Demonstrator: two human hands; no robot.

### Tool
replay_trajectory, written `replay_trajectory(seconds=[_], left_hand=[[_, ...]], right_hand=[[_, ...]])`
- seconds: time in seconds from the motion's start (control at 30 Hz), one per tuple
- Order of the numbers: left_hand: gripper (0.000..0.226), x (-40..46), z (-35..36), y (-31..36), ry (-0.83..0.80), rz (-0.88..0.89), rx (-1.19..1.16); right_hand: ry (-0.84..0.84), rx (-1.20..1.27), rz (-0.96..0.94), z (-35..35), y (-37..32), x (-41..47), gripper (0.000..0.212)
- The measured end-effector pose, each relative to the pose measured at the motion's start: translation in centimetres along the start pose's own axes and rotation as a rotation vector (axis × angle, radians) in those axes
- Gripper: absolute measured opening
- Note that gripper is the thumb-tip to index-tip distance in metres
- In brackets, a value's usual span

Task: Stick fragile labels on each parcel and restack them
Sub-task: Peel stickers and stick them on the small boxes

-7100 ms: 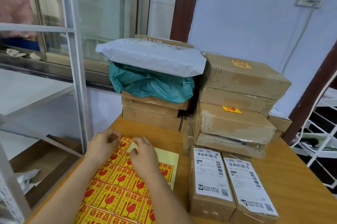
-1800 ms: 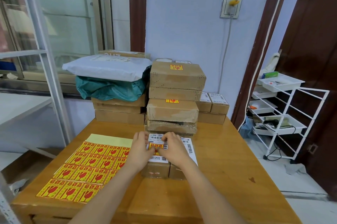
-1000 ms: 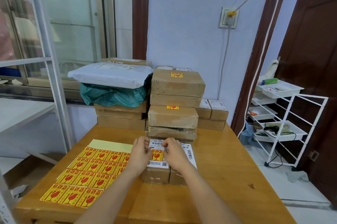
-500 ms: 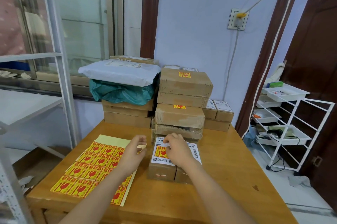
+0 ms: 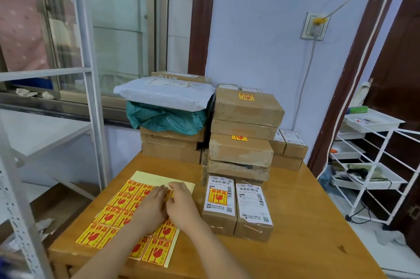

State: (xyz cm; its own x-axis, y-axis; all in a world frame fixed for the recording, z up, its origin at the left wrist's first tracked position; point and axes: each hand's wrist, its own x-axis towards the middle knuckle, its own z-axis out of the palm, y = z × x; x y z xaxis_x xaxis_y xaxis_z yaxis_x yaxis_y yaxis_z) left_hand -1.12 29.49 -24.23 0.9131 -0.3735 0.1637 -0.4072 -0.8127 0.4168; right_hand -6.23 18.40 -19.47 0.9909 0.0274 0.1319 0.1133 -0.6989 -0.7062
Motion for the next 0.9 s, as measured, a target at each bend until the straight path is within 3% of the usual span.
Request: replay_trajectory(seconds=[0.37, 0.63, 0.9], left_hand=[[0.057, -1.3, -0.3, -1.3, 0.021, -0.003, 0.094], [0.057, -1.3, -0.6, -1.1, 0.004, -0.021, 0.082], [0.056, -1.3, -0.6, -1.2, -0.01, -0.025, 0.083]], right_hand=[[0.11, -0.155, 0.178, 2.7, 2.8, 0.9, 0.059], [0.198, -0.27, 0.247, 2.9, 2.9, 1.9, 0.044], [0.201, -0.245, 0.232, 3.1, 3.4, 1.9, 0.043]])
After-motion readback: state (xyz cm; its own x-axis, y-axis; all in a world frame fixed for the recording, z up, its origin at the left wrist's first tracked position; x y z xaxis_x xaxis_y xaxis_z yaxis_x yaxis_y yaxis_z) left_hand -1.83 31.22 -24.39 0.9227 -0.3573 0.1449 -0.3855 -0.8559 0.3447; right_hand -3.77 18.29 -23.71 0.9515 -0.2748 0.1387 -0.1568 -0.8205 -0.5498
